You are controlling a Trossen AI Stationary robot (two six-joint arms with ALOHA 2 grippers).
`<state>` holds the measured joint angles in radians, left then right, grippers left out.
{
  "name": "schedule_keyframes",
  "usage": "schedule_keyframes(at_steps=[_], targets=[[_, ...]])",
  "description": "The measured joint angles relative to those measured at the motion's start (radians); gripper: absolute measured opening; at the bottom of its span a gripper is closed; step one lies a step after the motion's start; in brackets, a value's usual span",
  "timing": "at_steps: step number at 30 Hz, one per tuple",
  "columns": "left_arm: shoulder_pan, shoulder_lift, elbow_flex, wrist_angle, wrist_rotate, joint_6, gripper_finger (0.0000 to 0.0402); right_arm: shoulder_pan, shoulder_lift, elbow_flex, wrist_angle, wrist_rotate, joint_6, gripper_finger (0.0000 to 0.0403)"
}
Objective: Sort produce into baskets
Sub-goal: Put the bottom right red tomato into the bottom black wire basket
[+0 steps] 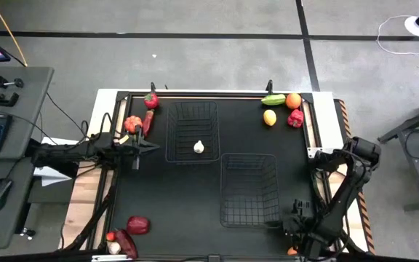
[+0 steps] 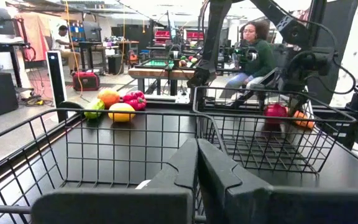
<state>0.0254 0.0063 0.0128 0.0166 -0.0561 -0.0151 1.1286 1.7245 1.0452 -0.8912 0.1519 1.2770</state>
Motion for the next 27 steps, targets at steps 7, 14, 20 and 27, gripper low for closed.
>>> schedule_keyframes(at_steps=[7,14,20,27], targets=[[0.000,0.000,0.000,0.000,0.000,0.000,0.0000,-0.003,0.000,-0.026,-0.022,-0.007,0.001,0.0389],[0.000,0.000,0.000,0.000,0.000,0.000,0.0000,-0.003,0.000,0.067,-0.148,-0.013,0.000,0.0321],[0.000,0.000,0.000,0.000,0.000,0.000,0.0000,-0.003,0.000,0.184,-0.351,0.000,-0.002,0.0289],[0.000,0.000,0.000,0.000,0.000,0.000,0.0000,-0.009,-0.002,0.401,-0.676,0.139,-0.001,0.0290]])
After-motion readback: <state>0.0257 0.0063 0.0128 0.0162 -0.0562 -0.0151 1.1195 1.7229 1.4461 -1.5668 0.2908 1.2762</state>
